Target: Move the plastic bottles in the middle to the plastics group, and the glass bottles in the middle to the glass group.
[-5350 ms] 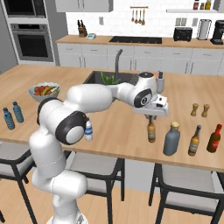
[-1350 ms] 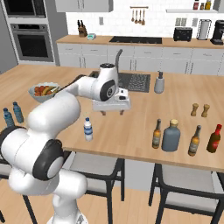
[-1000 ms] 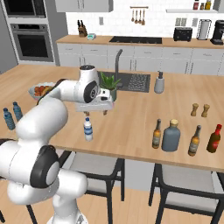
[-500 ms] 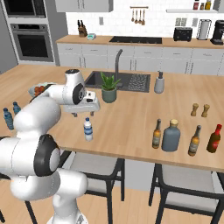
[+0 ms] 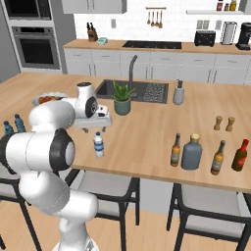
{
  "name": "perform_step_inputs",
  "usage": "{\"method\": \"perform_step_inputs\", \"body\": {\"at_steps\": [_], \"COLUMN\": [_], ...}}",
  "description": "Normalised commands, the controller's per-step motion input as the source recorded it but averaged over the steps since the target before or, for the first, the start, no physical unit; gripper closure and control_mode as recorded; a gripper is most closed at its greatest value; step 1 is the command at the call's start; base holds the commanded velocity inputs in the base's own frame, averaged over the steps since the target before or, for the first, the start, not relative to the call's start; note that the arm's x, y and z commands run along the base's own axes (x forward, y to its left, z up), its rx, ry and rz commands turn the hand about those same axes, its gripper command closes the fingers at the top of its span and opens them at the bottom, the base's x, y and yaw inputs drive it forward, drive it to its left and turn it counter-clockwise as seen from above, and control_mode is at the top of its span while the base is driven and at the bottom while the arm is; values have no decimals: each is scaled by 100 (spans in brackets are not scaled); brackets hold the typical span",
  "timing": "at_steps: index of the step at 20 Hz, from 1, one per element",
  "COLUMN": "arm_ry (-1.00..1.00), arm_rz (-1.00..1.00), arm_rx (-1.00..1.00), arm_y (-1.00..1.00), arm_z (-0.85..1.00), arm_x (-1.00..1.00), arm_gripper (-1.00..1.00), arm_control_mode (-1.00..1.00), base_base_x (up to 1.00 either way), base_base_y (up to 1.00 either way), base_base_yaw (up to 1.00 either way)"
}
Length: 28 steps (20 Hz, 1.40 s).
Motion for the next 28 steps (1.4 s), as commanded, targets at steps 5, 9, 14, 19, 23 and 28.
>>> {"method": "perform_step_inputs", "body": {"at_steps": [5, 9, 14, 19, 23, 28], "arm_ry": [1, 0, 0, 0, 0, 0], "arm_rz": [0, 0, 0, 0, 0, 0], "arm_rx": [0, 0, 0, 0, 0, 0], "arm_y": [-1, 0, -5, -13, 0, 2], "arm_z": [-15, 0, -15, -22, -12, -13], "arm_x": [11, -21, -18, 1, 4, 1], "arm_gripper": [-100, -100, -100, -100, -100, -100], "arm_control_mode": [-100, -100, -100, -100, -100, -100], "base_base_x": [0, 0, 0, 0, 0, 0], "base_base_y": [0, 0, 0, 0, 0, 0], "base_base_yaw": [0, 0, 0, 0, 0, 0]}}
